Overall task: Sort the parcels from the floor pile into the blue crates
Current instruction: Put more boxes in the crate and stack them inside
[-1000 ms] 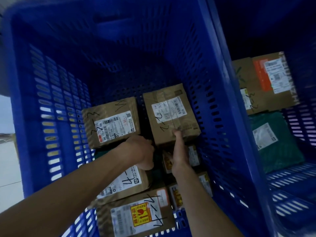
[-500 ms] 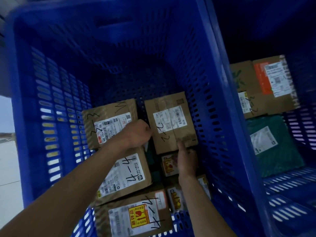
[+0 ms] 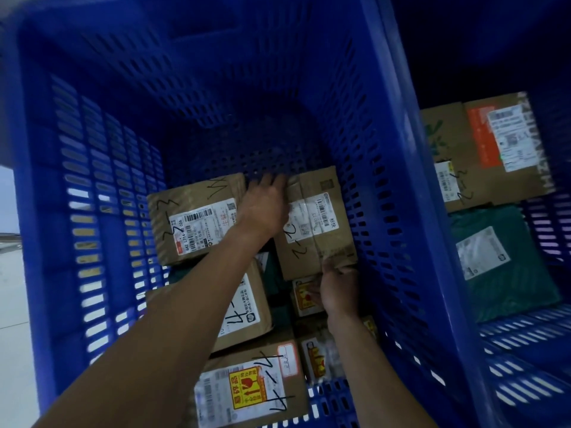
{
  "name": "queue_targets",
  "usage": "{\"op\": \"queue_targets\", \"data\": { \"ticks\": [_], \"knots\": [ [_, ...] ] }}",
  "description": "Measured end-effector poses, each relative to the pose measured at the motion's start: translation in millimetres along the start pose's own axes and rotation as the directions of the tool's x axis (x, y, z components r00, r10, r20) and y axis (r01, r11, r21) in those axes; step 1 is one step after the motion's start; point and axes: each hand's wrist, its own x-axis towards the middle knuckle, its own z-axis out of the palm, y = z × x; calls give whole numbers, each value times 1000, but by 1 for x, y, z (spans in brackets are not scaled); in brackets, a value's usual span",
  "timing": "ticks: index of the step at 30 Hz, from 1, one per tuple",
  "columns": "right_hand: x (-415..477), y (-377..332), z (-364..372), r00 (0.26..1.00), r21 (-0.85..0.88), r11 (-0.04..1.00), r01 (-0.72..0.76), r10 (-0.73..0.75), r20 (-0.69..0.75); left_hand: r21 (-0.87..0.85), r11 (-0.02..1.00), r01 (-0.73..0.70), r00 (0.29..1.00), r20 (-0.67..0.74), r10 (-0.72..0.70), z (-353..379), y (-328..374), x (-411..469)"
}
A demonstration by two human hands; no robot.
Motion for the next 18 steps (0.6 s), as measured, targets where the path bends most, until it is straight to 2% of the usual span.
{"op": "queue_targets", "data": {
  "ticks": [2, 6, 9, 13, 18],
  "knots": [
    [-15, -11, -2, 1000, -50, 998, 24, -25, -4, -94, 995, 17, 1000, 15, -16, 3, 1, -2],
    [-26, -11, -6, 999, -161, 986, 50, -47, 25, -117, 993, 13, 996, 87, -3, 7, 1, -5],
    [-30, -25, -8, 999, -176, 984, -3, 12, 50, -23, 999, 47, 986, 163, -42, 7, 5, -4],
    [-30, -32, -4, 993, -192, 978, -79, 94, 69, 176, 982, 66, 981, 168, -96, 6, 14, -7],
    [-26, -32, -2, 990, -258, 962, -87, 112, 86, 209, 974, 86, 980, 158, -121, -2, 11, -17]
  ]
}}
